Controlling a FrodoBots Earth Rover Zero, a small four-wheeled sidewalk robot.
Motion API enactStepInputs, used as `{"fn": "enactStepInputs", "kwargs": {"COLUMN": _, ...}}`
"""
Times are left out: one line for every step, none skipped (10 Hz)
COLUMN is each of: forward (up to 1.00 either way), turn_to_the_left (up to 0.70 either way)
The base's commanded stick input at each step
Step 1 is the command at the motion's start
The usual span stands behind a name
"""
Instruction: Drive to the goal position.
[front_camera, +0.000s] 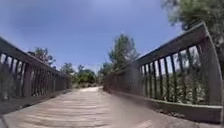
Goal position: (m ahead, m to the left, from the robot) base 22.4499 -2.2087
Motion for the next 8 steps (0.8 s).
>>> {"fn": "enactStepInputs", "kwargs": {"forward": 0.3, "turn_to_the_left": 0.0}}
{"fn": "enactStepInputs", "kwargs": {"forward": 0.3, "turn_to_the_left": 0.0}}
{"fn": "enactStepInputs", "kwargs": {"forward": 0.3, "turn_to_the_left": 0.0}}
{"fn": "enactStepInputs", "kwargs": {"forward": 0.3, "turn_to_the_left": 0.0}}
{"fn": "enactStepInputs", "kwargs": {"forward": 0.3, "turn_to_the_left": 0.0}}
{"fn": "enactStepInputs", "kwargs": {"forward": 0.3, "turn_to_the_left": 0.0}}
{"fn": "enactStepInputs", "kwargs": {"forward": 0.3, "turn_to_the_left": 0.0}}
{"fn": "enactStepInputs", "kwargs": {"forward": 0.3, "turn_to_the_left": 0.0}}
